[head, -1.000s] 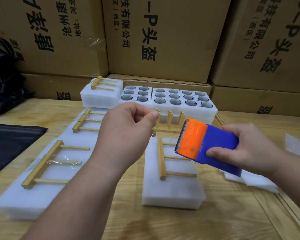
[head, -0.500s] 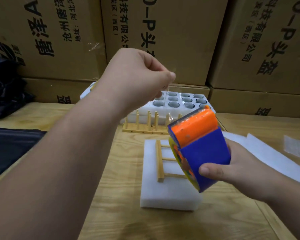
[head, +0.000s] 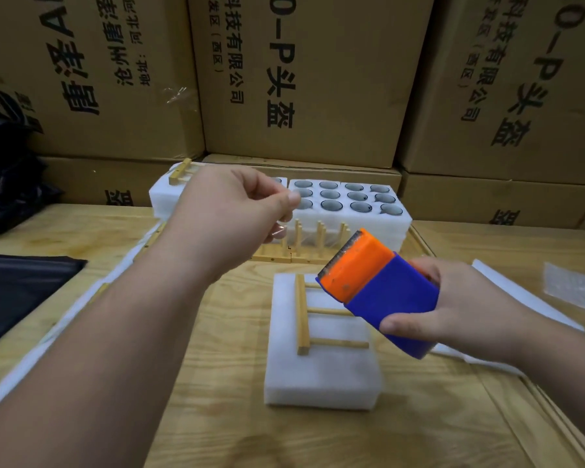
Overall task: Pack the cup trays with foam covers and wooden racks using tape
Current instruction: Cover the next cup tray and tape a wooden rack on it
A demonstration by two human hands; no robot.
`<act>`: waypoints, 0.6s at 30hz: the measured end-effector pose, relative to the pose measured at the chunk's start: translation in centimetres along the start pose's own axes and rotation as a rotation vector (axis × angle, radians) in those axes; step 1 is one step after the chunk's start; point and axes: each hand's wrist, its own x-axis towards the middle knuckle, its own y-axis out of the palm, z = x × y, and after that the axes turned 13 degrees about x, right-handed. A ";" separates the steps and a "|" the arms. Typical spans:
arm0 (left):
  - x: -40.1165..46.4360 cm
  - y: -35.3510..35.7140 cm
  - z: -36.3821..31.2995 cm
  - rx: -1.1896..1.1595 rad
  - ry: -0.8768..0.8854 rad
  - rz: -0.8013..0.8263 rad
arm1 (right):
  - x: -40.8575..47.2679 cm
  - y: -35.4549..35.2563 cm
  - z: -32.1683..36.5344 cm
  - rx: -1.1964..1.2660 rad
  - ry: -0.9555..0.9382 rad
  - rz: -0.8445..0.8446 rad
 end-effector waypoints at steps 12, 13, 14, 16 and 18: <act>-0.1 -1.6 4.9 -0.166 -0.144 -0.133 | 0.6 -4.7 0.0 -0.171 0.134 -0.022; -0.1 -1.3 5.9 -0.224 -0.217 -0.104 | 1.0 -5.2 0.3 -0.190 0.126 -0.033; -0.1 -0.9 7.0 -0.283 -0.291 -0.078 | 1.4 -5.6 0.7 -0.209 0.115 -0.048; -0.3 -0.1 9.2 -0.395 -0.421 -0.031 | 2.4 -5.8 1.2 -0.245 0.091 -0.069; -0.6 1.0 11.0 -0.489 -0.525 0.002 | 3.7 -5.7 1.4 -0.266 0.046 -0.107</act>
